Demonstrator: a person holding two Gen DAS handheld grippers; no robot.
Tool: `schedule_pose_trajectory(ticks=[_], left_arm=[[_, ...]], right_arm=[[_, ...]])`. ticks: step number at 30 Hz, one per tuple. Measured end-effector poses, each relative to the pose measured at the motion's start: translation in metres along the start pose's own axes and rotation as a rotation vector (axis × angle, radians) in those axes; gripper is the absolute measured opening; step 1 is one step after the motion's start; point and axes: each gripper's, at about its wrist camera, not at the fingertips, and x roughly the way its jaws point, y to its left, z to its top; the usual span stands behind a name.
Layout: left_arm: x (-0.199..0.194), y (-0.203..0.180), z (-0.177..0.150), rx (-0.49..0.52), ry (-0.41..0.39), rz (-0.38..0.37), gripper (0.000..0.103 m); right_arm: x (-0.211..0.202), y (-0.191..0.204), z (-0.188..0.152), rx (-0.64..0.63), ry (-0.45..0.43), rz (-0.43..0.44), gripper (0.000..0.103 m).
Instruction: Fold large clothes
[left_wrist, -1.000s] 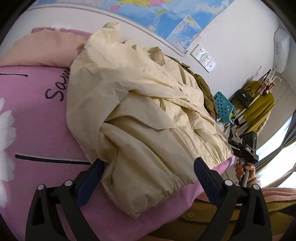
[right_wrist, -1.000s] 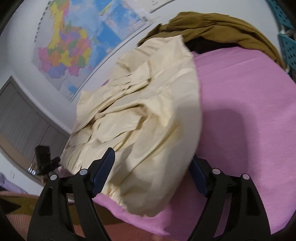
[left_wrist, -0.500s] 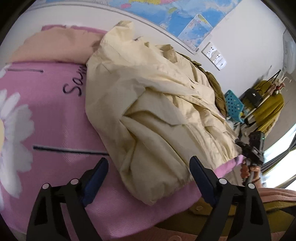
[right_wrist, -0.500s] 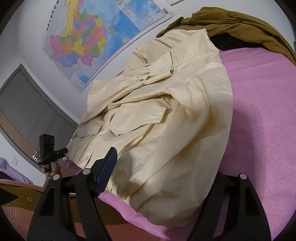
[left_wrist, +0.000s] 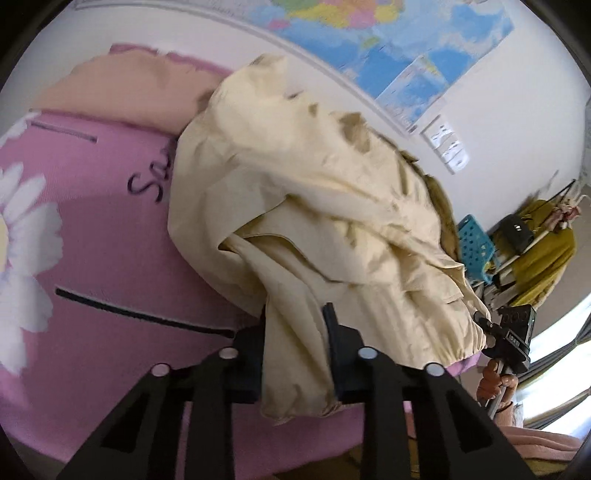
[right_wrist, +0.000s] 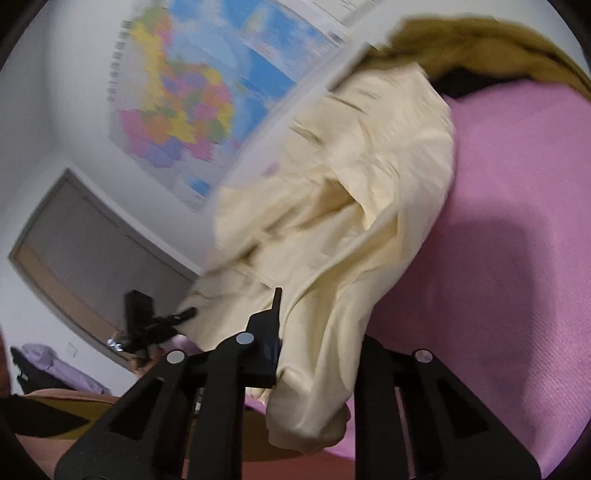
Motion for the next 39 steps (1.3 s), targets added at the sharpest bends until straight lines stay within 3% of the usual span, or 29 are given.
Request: schedule_pose_trajectory(ticks=[5,7,14,17,19,20,21,24,27,29,39], left_arm=[[-0.044,-0.011,0.003,0.051,-0.050,-0.065,0.019],[-0.057,-0.008,0.000,0.055,-0.049,-0.092,0.020],[-0.022,0.007,-0.018,0.048,0.077,-0.023,0.021],[-0.016,0.017,-0.019,0.024,0.090,-0.041,0.027],[-0.014,0.022,-0.020,0.022,0.104,-0.028,0.036],[-0.012,0.023,-0.020,0.024,0.120,-0.007,0.040],[-0.009,0.022,-0.022,0.043,0.142,0.033,0.041],[-0.006,0.015,-0.027,0.093,0.155,0.022,0.041],[-0.009,0.015,-0.024,0.093,0.132,0.017,0.027],[-0.016,0.016,-0.021,0.076,0.109,-0.004,0.023],[-0.039,-0.003,0.012,0.082,0.057,-0.035,0.019]], right_arm=[[-0.039,0.052,0.009,-0.110,-0.076,0.109,0.014],[-0.050,0.061,0.007,-0.134,-0.084,0.104,0.015],[-0.027,0.029,-0.016,-0.051,0.060,0.020,0.022],[-0.026,0.018,-0.024,-0.011,0.074,-0.003,0.027],[-0.027,0.012,-0.031,0.005,0.094,-0.012,0.029],[-0.025,0.012,-0.036,0.015,0.119,-0.011,0.037],[-0.024,0.012,-0.040,0.014,0.135,-0.020,0.039],[-0.022,0.012,-0.048,0.023,0.152,-0.025,0.041],[-0.025,0.014,-0.049,0.012,0.129,-0.023,0.018],[-0.033,0.015,-0.044,0.023,0.077,0.012,0.012],[-0.044,0.054,0.021,-0.049,-0.064,0.058,0.008]])
